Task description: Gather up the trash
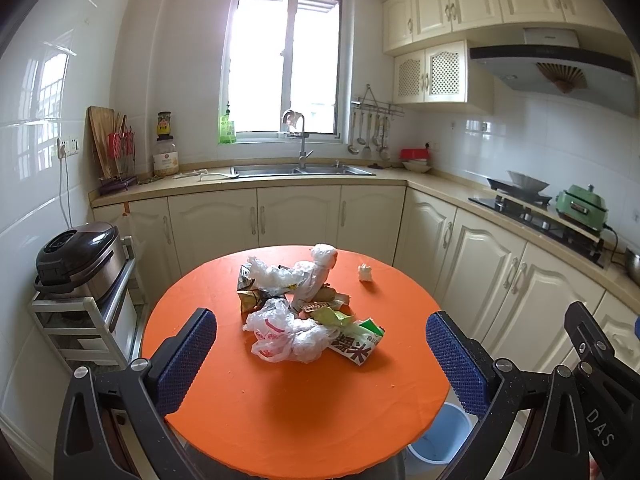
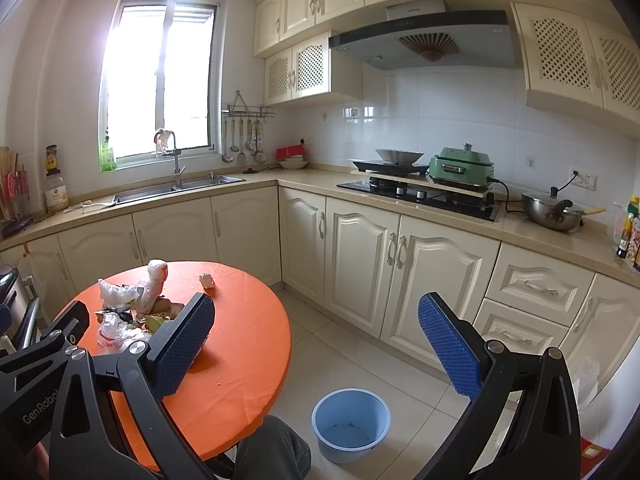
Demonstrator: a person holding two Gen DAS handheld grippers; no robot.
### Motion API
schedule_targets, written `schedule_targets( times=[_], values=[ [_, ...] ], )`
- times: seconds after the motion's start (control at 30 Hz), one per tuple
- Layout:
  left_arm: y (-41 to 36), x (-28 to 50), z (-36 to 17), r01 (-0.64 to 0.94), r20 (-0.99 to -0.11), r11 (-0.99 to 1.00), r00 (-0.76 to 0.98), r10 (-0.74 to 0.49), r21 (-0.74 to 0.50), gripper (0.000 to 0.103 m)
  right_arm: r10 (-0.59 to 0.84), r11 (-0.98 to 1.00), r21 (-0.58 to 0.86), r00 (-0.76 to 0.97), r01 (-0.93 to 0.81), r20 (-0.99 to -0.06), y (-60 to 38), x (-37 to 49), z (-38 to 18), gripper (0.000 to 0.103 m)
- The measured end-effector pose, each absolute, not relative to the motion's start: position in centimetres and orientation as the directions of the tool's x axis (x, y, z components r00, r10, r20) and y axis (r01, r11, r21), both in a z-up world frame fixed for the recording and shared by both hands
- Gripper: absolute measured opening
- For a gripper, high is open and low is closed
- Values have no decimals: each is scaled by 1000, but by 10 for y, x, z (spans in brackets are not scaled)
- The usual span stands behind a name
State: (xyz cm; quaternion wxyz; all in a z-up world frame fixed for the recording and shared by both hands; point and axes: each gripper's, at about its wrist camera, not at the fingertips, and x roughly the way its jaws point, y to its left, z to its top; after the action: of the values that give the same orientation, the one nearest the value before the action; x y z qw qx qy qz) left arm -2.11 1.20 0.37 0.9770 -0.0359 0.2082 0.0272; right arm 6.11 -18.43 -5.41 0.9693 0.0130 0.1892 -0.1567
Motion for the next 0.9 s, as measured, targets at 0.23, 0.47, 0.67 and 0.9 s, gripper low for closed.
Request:
schedule_targets(
  times=[0.23,0.47,0.67,0.9],
  values=[
    [13,-22,3,-70,-406,996,913,40,-58,102,-298,951,-33,879,309,-372,-184,61,-54,103],
    [14,-22,2,-72,-406,996,913,43,-56,102,-299,950,-35,878,309,-374,-181,62,-57,103],
    [14,-22,3,-74,-406,996,913,45,-56,102,-300,950,-37,877,309,-375,-178,63,-59,103],
    [14,-22,3,-76,-405,996,913,47,-56,102,-300,950,-37,877,309,-376,-179,63,-58,103]
  ],
)
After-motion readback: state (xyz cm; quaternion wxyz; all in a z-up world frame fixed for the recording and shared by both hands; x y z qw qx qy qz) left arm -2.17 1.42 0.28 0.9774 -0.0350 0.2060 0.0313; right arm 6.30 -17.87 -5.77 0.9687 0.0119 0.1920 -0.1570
